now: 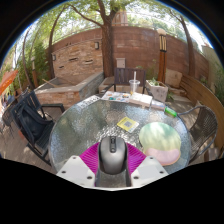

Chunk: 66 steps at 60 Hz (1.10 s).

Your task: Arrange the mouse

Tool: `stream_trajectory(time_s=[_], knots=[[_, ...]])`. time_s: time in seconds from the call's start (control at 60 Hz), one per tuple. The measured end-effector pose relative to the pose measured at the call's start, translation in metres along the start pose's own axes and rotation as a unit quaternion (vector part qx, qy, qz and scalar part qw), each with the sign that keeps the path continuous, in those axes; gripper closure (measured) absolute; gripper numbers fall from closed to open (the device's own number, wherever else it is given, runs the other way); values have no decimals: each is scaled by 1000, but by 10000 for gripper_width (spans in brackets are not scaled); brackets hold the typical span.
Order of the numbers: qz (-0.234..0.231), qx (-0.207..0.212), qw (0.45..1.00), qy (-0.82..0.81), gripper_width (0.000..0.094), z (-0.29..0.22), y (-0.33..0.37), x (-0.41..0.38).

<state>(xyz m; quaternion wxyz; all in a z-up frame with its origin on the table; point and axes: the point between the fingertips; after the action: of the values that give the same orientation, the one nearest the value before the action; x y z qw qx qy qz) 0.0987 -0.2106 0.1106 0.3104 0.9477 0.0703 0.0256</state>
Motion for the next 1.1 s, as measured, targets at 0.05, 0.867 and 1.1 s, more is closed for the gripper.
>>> stream_trajectory(time_s=[0.05, 0.867, 1.1], knots=[[-4, 44, 999, -4, 584, -54, 8, 5], [61, -60, 996, -32, 72, 3, -108, 228], [90, -19, 995, -22, 76, -29, -13, 201]])
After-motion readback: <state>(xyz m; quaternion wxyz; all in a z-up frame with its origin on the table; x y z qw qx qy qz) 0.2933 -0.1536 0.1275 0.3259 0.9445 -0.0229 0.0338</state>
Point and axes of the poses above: the point between the fingertips, and its own axes, seen from behind it with the camera up: x to the right, z down, y backward, against the way the camera looks, and after that the axes turned 2 degrees about y, right-handed
